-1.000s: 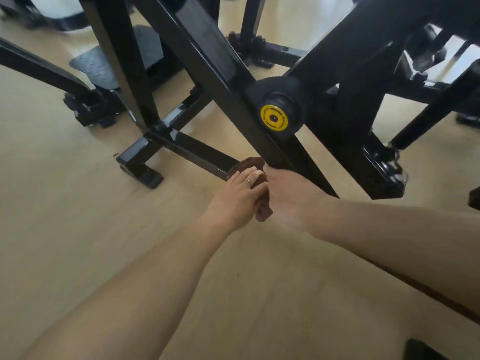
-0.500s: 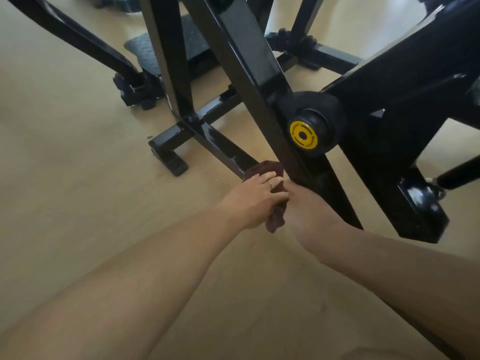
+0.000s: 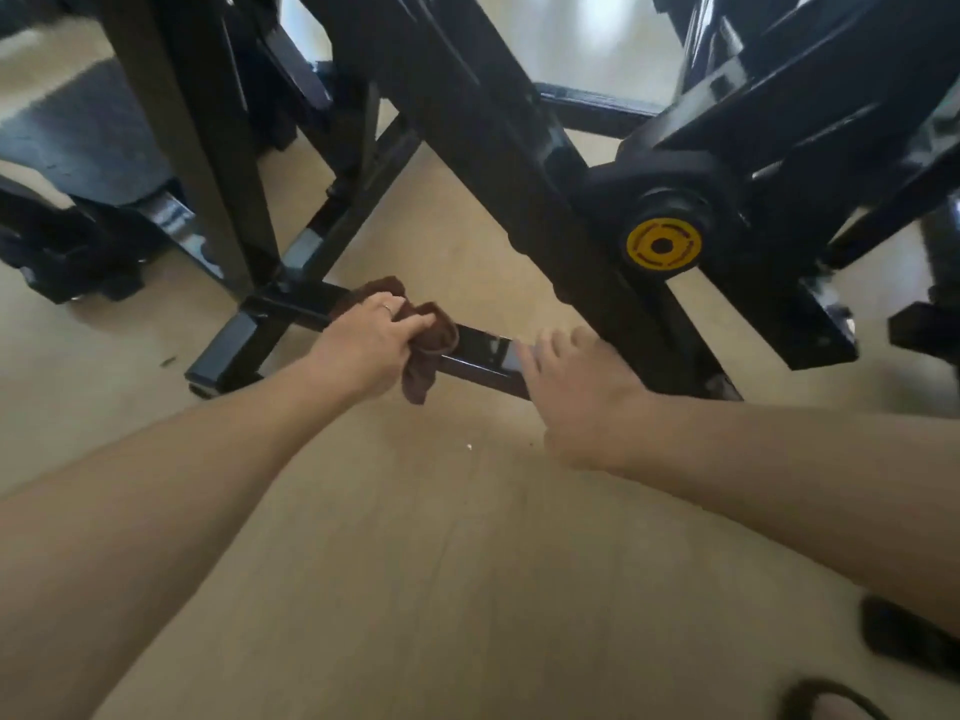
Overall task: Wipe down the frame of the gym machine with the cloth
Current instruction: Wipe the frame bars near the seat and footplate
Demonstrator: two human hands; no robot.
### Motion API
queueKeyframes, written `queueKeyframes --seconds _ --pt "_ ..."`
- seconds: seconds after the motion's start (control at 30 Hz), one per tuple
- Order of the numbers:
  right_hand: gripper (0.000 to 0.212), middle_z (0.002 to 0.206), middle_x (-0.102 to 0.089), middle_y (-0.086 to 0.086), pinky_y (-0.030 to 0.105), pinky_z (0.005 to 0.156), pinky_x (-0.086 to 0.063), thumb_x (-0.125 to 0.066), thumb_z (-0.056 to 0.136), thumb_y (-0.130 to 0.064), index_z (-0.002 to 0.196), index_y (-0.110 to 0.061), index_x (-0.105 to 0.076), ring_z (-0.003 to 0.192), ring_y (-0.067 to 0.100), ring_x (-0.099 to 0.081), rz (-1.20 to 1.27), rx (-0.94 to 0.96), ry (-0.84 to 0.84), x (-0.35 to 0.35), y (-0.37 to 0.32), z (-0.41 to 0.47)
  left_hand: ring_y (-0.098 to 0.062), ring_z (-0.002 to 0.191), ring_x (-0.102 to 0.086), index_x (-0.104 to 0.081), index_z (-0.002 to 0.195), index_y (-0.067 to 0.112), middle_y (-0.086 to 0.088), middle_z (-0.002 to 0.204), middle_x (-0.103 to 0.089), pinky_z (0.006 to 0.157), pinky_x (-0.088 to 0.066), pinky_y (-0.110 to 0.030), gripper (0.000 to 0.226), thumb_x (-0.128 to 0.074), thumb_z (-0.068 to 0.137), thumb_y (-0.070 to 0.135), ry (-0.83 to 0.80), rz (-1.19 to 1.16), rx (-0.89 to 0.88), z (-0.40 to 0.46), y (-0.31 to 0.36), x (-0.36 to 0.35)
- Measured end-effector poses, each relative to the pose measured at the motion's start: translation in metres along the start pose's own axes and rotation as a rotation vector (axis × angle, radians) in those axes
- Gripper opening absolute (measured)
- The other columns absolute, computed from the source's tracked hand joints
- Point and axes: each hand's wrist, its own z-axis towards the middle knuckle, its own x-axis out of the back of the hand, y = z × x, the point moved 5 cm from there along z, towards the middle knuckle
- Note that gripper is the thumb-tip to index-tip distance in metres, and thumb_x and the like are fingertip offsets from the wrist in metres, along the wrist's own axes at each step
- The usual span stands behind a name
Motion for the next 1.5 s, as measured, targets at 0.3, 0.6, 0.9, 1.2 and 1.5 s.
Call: queueKeyframes --seconds 0.3,0.6,0.9,1.2,1.5 --pt "0.106 0.158 -0.037 0.009 0.048 0.120 -0.034 -0.077 0.084 -0.050 0.161 -0.011 -0.015 0.144 0.030 -0.038 0.552 -0.434 -0.171 -0.031 -0.010 0.031 -0.024 0.155 -0.018 -0.032 0.158 0.032 -0.002 0.166 -0.028 0.128 -0.009 -0.046 0.063 -0.054 0.100 0.041 0.190 0.078 -0.565 -0.021 0.101 -0.028" --pt "0.086 0.142 -0.049 0.000 0.043 0.120 -0.032 -0.081 0.079 -0.031 0.150 -0.021 -0.033 0.133 0.024 -0.045 0.599 -0.607 -0.021 -0.033 -0.021 0.031 -0.023 0.143 -0.037 -0.058 0.140 0.034 0.002 0.153 -0.046 0.121 -0.031 -0.049 0.041 -0.052 0.100 0.028 0.246 -0.230 -0.150 0.019 -0.088 -0.013" --pt "0.085 0.145 -0.045 0.012 0.050 0.122 -0.026 -0.077 0.081 -0.043 0.147 -0.011 -0.034 0.139 0.034 -0.040 0.594 -0.753 -0.106 -0.029 -0.035 0.056 -0.025 0.151 -0.025 -0.048 0.148 0.030 -0.002 0.158 -0.040 0.127 -0.007 -0.047 0.053 -0.062 0.098 0.038 0.248 -0.103 -0.343 -0.005 0.006 -0.020" --pt "0.085 0.150 -0.045 -0.001 0.041 0.120 -0.029 -0.076 0.085 -0.015 0.156 -0.023 -0.030 0.139 0.022 -0.039 0.815 -0.578 0.018 -0.024 -0.016 0.020 -0.027 0.147 -0.030 -0.053 0.145 0.034 -0.002 0.158 -0.039 0.125 -0.022 -0.048 0.042 -0.053 0.104 0.026 0.226 -0.200 -0.099 0.016 -0.069 -0.006" --pt "0.097 0.158 -0.034 0.003 0.041 0.127 -0.017 -0.079 0.082 -0.029 0.159 -0.019 -0.020 0.148 0.025 -0.028 0.698 -0.563 -0.045 -0.028 -0.024 0.029 -0.022 0.153 -0.022 -0.047 0.149 0.036 0.003 0.162 -0.036 0.127 -0.011 -0.050 0.057 -0.064 0.095 0.040 0.182 -0.051 -0.487 -0.002 0.050 -0.021"
